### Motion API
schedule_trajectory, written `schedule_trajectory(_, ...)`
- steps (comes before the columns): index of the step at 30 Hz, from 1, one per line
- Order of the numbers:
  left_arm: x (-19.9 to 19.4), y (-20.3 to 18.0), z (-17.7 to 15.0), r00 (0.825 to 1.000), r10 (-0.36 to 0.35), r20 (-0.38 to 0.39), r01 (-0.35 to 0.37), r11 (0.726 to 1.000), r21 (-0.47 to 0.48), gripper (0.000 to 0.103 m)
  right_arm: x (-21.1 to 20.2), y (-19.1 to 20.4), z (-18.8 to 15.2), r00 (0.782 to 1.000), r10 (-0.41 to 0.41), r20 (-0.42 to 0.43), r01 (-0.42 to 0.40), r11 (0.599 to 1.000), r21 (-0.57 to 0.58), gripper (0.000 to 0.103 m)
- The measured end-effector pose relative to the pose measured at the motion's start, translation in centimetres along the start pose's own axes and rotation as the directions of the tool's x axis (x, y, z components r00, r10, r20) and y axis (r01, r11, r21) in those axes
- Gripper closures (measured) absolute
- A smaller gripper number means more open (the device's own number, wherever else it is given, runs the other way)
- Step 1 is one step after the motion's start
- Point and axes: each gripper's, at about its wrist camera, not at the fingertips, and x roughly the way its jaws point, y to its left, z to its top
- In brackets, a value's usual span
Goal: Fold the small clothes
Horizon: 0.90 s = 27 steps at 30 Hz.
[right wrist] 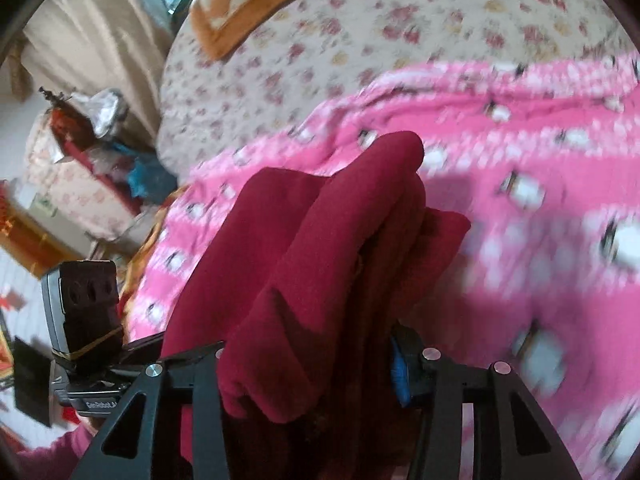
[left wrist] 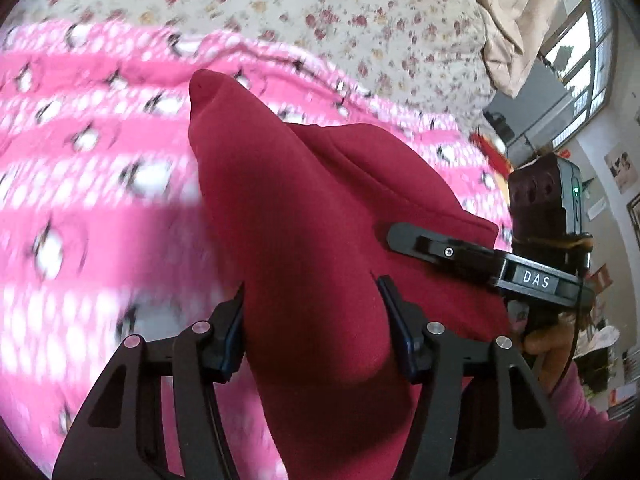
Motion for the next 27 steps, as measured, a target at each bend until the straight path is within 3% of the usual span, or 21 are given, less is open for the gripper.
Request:
schedule_trajectory(3,0.7,0.9,-2.8,0.998,0.044,-0.043,-0.045,0.999,-0.022,0.044,0.7,0.9,-3.7,0.999,-0.012,-0.051,0.012,1.0,0.003,0.055)
schedule_trajectory(6,1.4,2.0,-4.5,0.998,0.061,-0.014,-0.063,0.993,-0.095,0.033,1.2,0.8,-6.2,0.994,-0.095,-0.062,0.095,0.995,-0.013,0.05)
schedule_trajectory(9,1.1,1.7,-4.5,0.997,0.073,0.001,-0.073,0.99,-0.119,0.03,0.3,0.4,-6.5,0.993,-0.105,-0.059,0.107,0.994,0.032,0.049)
schedule_trajectory(11,0.7,1.0,-4.5,0.994,0.111,0.008,-0.11,0.991,-0.082,0.03,-1.2,0.8,-6.4,0.99,-0.134,-0.04,0.135,0.991,0.023,0.049)
schedule_trajectory(16,-1.0,-0.5,-4.6,0.971,0.227,0.078,-0.229,0.973,0.012,0.03,-5.0,3.4,-6.2,0.971,-0.225,0.084,0.231,0.97,-0.068,0.048)
schedule_trajectory(20,-2.2,-0.7,-5.0,0.952,0.281,0.125,-0.286,0.958,0.028,0.024,-6.3,6.3,-6.2,0.972,-0.181,0.15,0.202,0.969,-0.14,0.048)
schedule_trajectory(24,-2.8,-0.9,-5.5,0.929,0.333,0.159,-0.343,0.939,0.036,0.024,-4.7,8.1,-6.5,0.981,-0.149,0.126,0.175,0.96,-0.221,0.048)
schedule_trajectory(26,-3.2,-0.8,-5.8,0.917,0.359,0.175,-0.37,0.928,0.039,0.024,-3.2,8.0,-6.7,0.98,-0.177,0.093,0.194,0.954,-0.23,0.048)
schedule_trajectory(27,-3.5,-0.8,-5.9,0.912,0.368,0.182,-0.381,0.924,0.039,0.024,-2.2,7.5,-6.9,0.971,-0.228,0.068,0.237,0.945,-0.224,0.048)
